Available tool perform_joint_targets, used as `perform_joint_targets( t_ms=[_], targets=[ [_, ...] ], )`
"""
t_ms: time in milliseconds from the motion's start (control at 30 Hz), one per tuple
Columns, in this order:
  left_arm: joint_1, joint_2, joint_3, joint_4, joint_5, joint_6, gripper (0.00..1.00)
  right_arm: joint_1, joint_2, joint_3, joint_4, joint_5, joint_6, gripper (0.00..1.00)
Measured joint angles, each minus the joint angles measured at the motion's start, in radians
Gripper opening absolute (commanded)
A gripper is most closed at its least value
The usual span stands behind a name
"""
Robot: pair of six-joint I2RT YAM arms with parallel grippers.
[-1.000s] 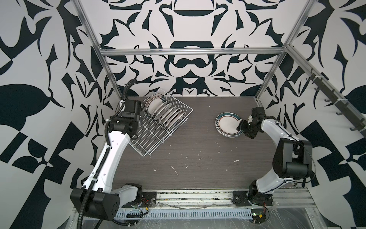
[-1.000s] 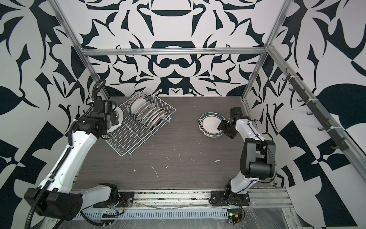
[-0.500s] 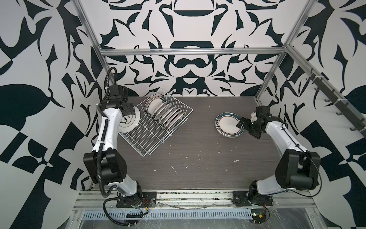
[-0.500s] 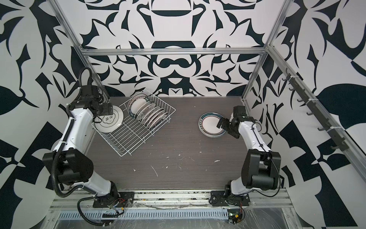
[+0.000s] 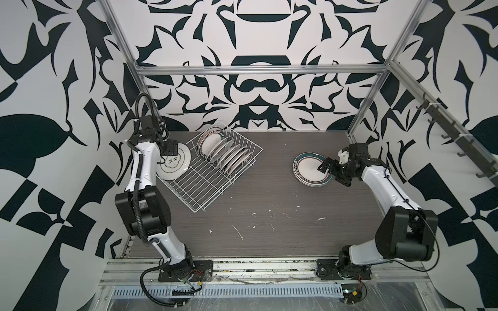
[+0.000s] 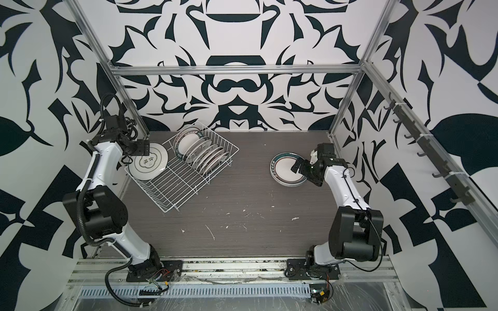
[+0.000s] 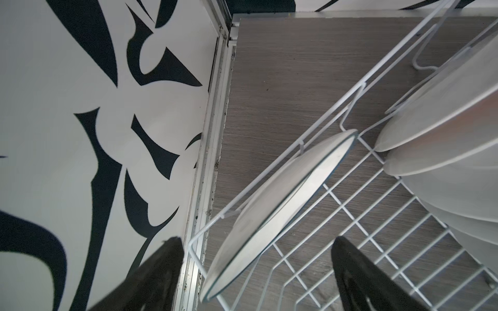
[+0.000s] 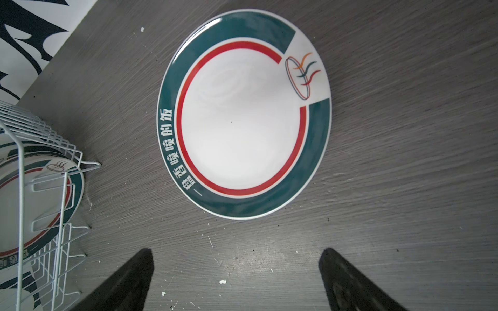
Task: Unload the plates from the dish rack
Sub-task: Pick up a plate from the dish rack.
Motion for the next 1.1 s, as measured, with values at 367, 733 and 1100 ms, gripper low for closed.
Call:
perform_joint_targets(
  t_ms=[367,733,1100],
  targets=[
    [0.004,0.035,-0.002,0.028,0.024,0.019,0.73,0.000,0.000,0.000,0.008,-0.011,-0.006,1.00],
    [0.006,0.034,-0.069,0.071,0.045,0.003,0.50,0.000,0.000,0.000,0.015,-0.043,-0.010,1.00],
    [0.007,-0.001,-0.118,0.103,0.039,-0.001,0.34,0.000,0.000,0.000,0.021,-0.062,-0.010,1.00]
  ],
)
